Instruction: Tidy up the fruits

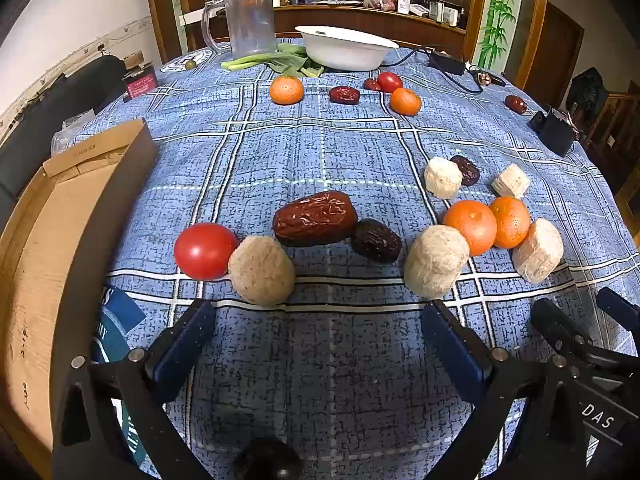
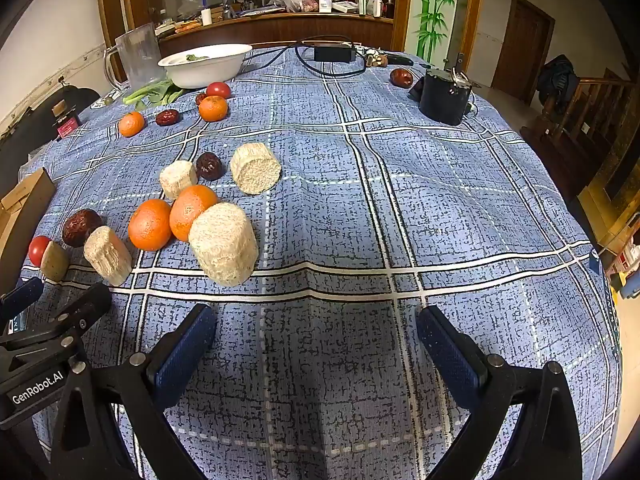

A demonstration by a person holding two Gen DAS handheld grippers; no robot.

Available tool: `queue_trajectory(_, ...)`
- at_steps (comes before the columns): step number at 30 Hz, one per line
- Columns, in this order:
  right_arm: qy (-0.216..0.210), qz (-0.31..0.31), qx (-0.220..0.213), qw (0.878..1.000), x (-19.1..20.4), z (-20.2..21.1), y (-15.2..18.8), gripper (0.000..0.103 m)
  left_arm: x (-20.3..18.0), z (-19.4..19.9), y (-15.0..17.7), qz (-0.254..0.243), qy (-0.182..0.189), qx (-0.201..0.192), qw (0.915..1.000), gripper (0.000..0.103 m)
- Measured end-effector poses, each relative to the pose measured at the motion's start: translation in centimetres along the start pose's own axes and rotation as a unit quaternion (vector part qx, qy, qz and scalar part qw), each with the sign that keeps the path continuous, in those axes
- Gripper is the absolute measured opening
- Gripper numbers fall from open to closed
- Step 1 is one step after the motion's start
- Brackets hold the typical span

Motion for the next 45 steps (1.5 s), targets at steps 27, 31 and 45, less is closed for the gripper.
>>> queue_trajectory(27, -0.007, 0.004, 0.007, 1.000, -0.1, 0.0, 0.0, 0.102, 0.0, -0.2, -0.5, -0.042, 0.018, 0.044, 0.9980, 0.103)
queue_trajectory(31, -0.013, 0.005, 0.016, 1.000, -0.5, 0.1, -0.2, 0.102, 0.3, 0.2, 0.1, -0.061, 0.032, 0.061, 0.9957, 0.103)
queue_trajectory(45, -0.001, -0.020, -0.074, 0.997, 2.3, 7.0, 0.9, 0.102, 4.7, 14.7, 0.4, -0.029, 0.028, -0.209, 0.9771, 0.103)
Point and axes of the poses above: each gripper's, at about its wrist camera, not at the fingertips, and z roughly against the way its jaws point, x to its left, y to its underside, the point moved 3 cm from there along -z, roughly the way its jaws point, and after that the axes turned 13 degrees about z, right-handed, at the moved point
